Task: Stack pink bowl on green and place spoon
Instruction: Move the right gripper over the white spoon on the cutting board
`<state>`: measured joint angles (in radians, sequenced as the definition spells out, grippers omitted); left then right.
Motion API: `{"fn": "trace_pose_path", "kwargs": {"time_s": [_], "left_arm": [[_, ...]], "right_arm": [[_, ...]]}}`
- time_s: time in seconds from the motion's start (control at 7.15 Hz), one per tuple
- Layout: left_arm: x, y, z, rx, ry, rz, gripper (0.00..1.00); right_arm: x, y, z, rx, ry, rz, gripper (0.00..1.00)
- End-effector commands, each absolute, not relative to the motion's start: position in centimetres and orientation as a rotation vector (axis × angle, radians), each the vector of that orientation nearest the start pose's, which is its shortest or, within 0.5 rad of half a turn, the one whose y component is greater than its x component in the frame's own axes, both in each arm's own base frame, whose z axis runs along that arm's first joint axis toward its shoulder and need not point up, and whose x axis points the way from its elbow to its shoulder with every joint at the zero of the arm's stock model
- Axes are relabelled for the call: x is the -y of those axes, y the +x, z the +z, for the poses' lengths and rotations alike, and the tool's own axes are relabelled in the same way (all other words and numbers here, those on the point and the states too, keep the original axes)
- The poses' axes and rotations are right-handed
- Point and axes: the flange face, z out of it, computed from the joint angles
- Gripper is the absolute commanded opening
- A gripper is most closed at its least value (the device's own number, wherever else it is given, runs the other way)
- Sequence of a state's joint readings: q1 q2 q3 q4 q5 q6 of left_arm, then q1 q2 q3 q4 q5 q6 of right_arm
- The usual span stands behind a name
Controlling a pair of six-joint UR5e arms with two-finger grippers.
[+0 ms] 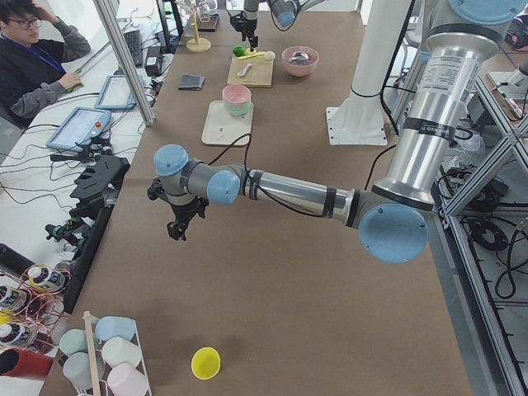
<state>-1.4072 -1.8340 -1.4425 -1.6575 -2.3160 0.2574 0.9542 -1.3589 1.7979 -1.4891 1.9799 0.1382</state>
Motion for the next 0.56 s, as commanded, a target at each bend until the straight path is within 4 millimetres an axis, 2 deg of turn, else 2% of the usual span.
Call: {"fn": "trace_pose_path", "kwargs": {"time_s": [0.0,0.14,0.28,0.42], "left_arm": [[60.9,0.2,60.0,-0.729,0.249,0.507,0.99],[60.7,0.1,60.3,-0.729,0.245,0.505,0.99],[60.7,0.1,60.4,-0.730,0.241,0.503,0.99],[60.6,0.1,60.4,-0.731,0.241,0.501,0.99]], "right_arm": [[55.6,-28.6,45.3,0.559,0.385,-0.740,0.99],[56.7,-30.4,47.4,0.612,0.427,-0.764,0.99],[57.0,-31.0,49.2,0.661,0.466,-0.783,0.98],[56.8,-31.2,48.8,0.697,0.465,-0.795,0.83]]}}
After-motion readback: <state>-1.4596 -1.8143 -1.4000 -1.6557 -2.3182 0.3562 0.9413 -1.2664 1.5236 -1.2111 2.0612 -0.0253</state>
